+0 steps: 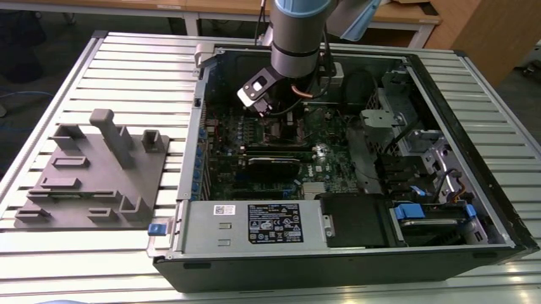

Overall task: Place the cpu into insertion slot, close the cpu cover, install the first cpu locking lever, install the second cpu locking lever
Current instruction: 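Place the cpu into insertion slot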

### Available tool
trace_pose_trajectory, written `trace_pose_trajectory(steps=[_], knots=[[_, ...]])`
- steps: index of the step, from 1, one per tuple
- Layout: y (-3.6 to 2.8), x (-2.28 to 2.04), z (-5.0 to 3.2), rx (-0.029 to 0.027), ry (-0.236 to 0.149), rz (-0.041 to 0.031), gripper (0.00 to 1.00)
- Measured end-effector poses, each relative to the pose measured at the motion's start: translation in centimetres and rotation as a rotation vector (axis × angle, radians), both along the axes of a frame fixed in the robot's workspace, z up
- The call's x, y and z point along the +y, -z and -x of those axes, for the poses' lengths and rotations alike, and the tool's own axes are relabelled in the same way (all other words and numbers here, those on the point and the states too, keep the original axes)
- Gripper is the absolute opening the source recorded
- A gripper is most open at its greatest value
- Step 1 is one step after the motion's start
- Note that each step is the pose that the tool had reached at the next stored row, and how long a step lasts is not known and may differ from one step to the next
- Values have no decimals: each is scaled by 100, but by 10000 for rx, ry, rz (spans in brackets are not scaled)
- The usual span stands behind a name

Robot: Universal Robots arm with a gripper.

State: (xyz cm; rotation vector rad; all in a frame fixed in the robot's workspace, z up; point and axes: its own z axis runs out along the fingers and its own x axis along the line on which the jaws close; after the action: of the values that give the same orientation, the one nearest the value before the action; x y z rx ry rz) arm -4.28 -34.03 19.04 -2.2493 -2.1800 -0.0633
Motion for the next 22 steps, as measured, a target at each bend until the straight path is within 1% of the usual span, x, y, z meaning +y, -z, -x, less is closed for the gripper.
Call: trace_pose_trajectory(steps=[5, 12, 14, 22], knots=[[-16, -2, 1, 5, 1, 9, 61], [-130, -2, 1, 5, 1, 8, 61], [-153, -1, 1, 5, 0, 8, 61], [-160, -1, 1, 5, 0, 8, 61]])
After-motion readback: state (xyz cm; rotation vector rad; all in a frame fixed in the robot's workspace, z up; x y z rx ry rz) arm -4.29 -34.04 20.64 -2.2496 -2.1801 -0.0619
